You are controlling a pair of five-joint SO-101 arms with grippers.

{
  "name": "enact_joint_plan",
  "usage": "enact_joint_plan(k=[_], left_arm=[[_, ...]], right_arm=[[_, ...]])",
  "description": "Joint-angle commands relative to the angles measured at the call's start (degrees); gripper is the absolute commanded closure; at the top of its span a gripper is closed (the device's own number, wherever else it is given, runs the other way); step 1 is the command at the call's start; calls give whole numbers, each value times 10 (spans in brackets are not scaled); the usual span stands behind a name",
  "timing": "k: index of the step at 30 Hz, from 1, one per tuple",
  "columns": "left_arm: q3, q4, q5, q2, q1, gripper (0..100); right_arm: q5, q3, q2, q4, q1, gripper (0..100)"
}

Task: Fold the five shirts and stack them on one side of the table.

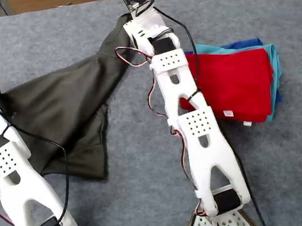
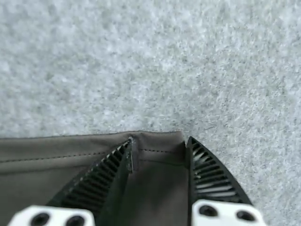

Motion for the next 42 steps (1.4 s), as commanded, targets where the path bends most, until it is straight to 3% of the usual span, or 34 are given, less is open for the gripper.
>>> enact_joint_plan(k=[1,6,12,16,19,23,29,34,42], left_arm=[[-6,3,5,0,7,852],[-6,2,4,-3,7,953],[-48,7,4,-3,13,970],[-143,50,-6,-4,20,981],[-220,98,-49,-3,20,981],[-219,149,-132,-54,15,981],[-219,205,-284,-202,15,981],[-218,218,-365,-326,5,981],[-217,225,-413,-509,-84,981]], right_arm=[[4,-4,-9,-13,-6,996],[4,-4,-9,-13,-6,996],[5,-4,-9,-13,-7,996],[7,-4,-9,-16,-7,996],[4,-6,-9,-17,-8,996],[7,-23,-22,-3,-20,996],[4,-162,-85,149,-27,996],[4,-150,-267,212,-31,997],[-38,-146,-531,227,-33,997]])
